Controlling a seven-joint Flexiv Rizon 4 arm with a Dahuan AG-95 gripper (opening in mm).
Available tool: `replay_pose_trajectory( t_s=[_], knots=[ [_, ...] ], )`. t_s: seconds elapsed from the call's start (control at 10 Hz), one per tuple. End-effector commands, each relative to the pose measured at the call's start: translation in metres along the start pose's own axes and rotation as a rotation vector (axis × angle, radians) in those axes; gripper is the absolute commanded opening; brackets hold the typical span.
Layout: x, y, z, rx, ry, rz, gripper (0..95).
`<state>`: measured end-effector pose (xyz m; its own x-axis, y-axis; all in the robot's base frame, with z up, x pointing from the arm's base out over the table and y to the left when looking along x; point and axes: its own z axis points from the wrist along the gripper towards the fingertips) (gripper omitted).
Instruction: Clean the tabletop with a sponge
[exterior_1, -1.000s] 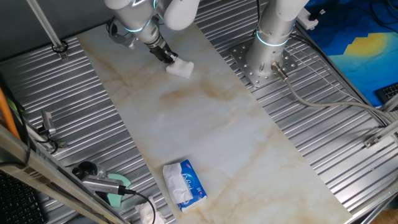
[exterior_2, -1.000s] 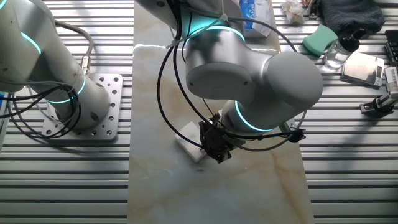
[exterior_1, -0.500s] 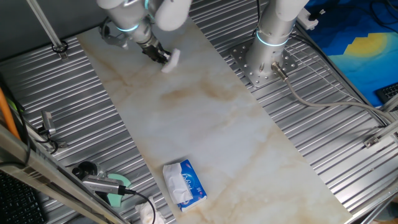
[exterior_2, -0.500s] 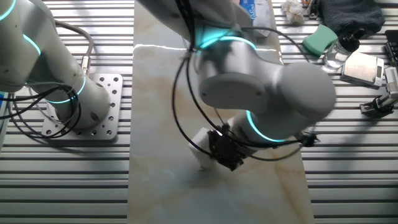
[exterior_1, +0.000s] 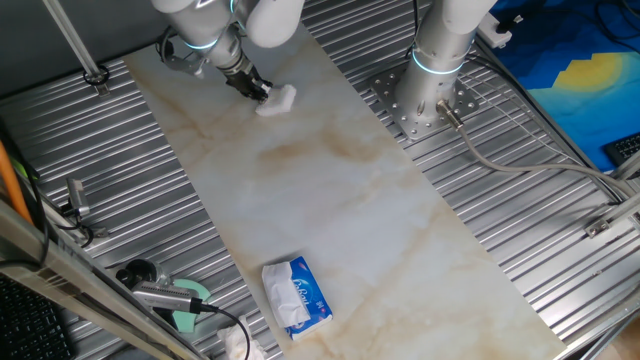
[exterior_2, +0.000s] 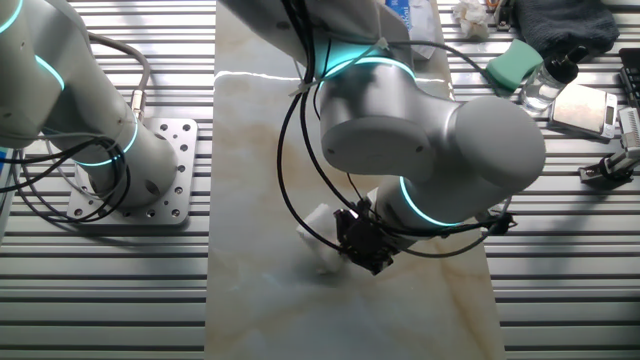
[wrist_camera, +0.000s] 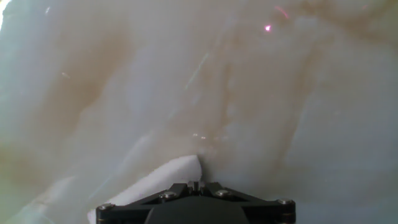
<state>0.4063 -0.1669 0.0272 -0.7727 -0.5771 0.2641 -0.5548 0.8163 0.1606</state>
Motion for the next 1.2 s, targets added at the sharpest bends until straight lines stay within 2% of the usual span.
replay_pose_trajectory(
  t_s=[0.1, 0.2, 0.7, 1.2],
  knots=[
    [0.0, 0.0, 0.0, 0.0, -0.004, -0.011, 0.0],
    [0.0, 0.0, -0.001, 0.002, -0.005, -0.025, 19.0],
    [-0.001, -0.004, -0.01, 0.004, 0.0, -0.044, 19.0],
    [0.003, 0.004, -0.019, 0.002, 0.003, -0.011, 19.0]
  ],
)
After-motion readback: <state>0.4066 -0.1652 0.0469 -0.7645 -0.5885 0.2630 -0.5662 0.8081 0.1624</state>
